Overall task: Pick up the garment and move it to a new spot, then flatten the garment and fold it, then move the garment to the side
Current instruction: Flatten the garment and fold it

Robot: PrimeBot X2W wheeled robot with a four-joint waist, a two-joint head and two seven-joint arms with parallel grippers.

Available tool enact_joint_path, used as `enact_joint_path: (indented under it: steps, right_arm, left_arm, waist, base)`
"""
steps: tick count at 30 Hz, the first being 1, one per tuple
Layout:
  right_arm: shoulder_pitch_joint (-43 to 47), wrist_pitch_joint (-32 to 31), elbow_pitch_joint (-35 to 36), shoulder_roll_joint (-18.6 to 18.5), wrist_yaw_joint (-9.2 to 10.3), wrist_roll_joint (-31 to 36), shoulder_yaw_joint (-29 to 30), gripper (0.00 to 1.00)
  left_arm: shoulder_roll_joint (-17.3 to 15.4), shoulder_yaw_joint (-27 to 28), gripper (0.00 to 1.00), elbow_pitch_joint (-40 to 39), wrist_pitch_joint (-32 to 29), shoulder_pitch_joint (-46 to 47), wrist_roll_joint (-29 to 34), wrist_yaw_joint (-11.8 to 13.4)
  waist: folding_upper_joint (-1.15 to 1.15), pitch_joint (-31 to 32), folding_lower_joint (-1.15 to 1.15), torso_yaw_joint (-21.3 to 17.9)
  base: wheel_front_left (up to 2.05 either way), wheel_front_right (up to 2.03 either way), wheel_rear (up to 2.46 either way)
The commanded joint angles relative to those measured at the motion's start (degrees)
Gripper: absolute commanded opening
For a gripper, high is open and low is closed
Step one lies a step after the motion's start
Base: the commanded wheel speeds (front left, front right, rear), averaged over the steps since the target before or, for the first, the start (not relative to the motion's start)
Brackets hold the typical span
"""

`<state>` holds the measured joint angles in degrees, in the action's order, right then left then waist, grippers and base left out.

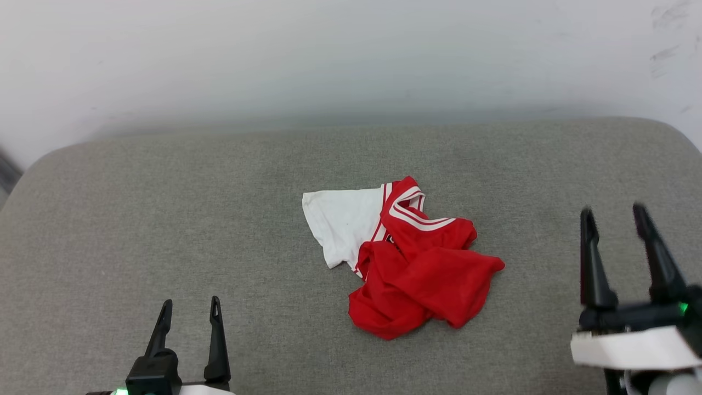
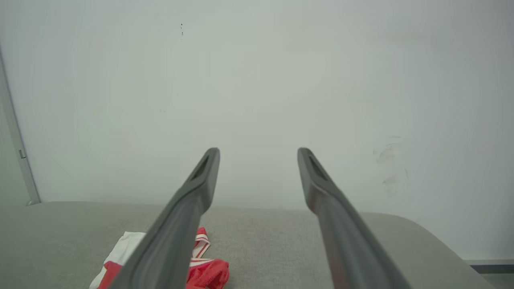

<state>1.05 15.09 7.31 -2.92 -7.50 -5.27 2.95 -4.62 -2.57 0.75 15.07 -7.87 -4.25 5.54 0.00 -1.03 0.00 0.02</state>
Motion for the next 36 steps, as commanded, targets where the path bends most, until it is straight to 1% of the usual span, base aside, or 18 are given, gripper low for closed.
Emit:
enact_joint_path:
  steps: [1, 4, 7, 8, 11, 14, 16, 19, 22, 26, 29, 31, 33, 36]
  right_arm:
    - [-3.2, 0.1, 1.1, 0.1, 0.02, 0.9, -0.4, 1.00]
    - [-9.4, 0.1, 1.7, -0.1, 0.02, 4.4, -3.2, 1.00]
    - [-15.1, 0.1, -1.0, -3.2, 0.04, 5.6, -7.0, 1.00]
    - [-15.1, 0.1, -1.0, -3.2, 0.04, 5.6, -7.0, 1.00]
    - [-21.2, 0.1, -5.1, -7.9, 0.03, 4.7, -13.2, 1.00]
    - [-26.4, -0.7, -10.2, -13.4, 0.03, 1.1, -20.6, 1.00]
    - [-29.9, -4.3, -13.1, -17.0, 0.03, -3.0, -26.4, 1.00]
    - [-35.1, -14.0, -15.6, -22.7, 0.03, -11.2, -36.2, 1.00]
    - [-39.9, -25.2, -15.2, -28.4, 0.03, -21.0, -46.2, 1.00]
    - [-46.1, -37.8, -13.6, -34.4, 0.03, -31.4, -56.0, 1.00]
    - [-49.2, -45.5, -13.9, -36.6, 0.03, -38.6, -61.7, 1.00]
    - [-51.7, -49.1, -14.7, -37.4, 0.03, -41.5, -64.8, 1.00]
    - [-53.0, -51.4, -16.2, -37.1, 0.03, -43.8, -67.7, 1.00]
    - [-54.2, -52.8, -19.3, -35.5, 0.02, -46.4, -71.0, 1.00]
  left_arm:
    - [0.4, 0.3, 1.00, 0.1, 0.1, 0.7, 0.3, -0.4]
    - [0.7, 0.9, 1.00, 0.0, 0.2, 1.4, 0.3, -0.5]
    - [0.9, 1.0, 1.00, 0.3, 0.2, 2.1, 0.6, -0.9]
    - [0.9, 1.0, 1.00, 0.3, 0.2, 2.1, 0.6, -0.9]
    - [1.0, 1.1, 1.00, 0.4, 0.2, 3.0, 0.7, -1.3]
    - [1.3, 1.1, 1.00, 0.5, 0.2, 3.7, 0.9, -1.5]
    - [1.4, 1.2, 1.00, 0.6, 0.2, 4.1, 0.9, -1.5]
    - [1.5, 1.3, 1.00, 0.6, 0.2, 4.8, 0.8, -1.7]
    - [1.6, 1.2, 1.00, 0.7, 0.2, 5.3, 0.8, -1.8]
    - [1.7, 1.0, 1.00, 0.8, 0.2, 6.6, 0.6, -2.0]
    - [1.7, 0.7, 1.00, 1.2, 0.2, 7.6, 0.5, -2.3]
    - [1.7, 0.5, 1.00, 1.3, 0.2, 8.6, 0.5, -2.4]
    - [1.7, 0.2, 1.00, 1.5, 0.2, 9.5, 0.4, -2.5]
    - [1.8, -0.3, 1.00, 1.8, 0.2, 10.6, -0.1, -2.3]
  waist:
    - [0.00, -0.5, 0.00, 0.2]
    - [0.00, -1.8, 0.00, 0.1]
    - [0.00, -2.8, 0.00, 0.1]
    - [0.00, -2.8, 0.00, 0.1]
    - [0.00, -3.7, 0.00, 0.4]
    - [0.00, -4.4, 0.00, 0.7]
    - [0.00, -4.9, 0.00, 0.9]
    - [0.00, -5.8, 0.00, 1.1]
    - [0.00, -6.9, 0.00, 1.4]
    - [0.00, -8.9, 0.00, 1.9]
    - [0.00, -10.7, 0.00, 2.3]
    - [0.00, -11.9, 0.00, 2.7]
    - [0.00, -13.0, 0.00, 3.2]
    - [0.00, -14.6, 0.00, 3.8]
  base:
    - [0.00, 0.00, 0.00]
    - [0.00, 0.00, 0.00]
    - [0.00, 0.00, 0.00]
    - [0.00, 0.00, 0.00]
    - [0.00, 0.00, 0.00]
    - [0.00, 0.00, 0.00]
    - [0.00, 0.00, 0.00]
    - [0.00, 0.00, 0.00]
    - [0.00, 0.00, 0.00]
    - [0.00, 0.00, 0.00]
    - [0.00, 0.00, 0.00]
    - [0.00, 0.00, 0.00]
    - [0.00, 0.00, 0.00]
    - [0.00, 0.00, 0.00]
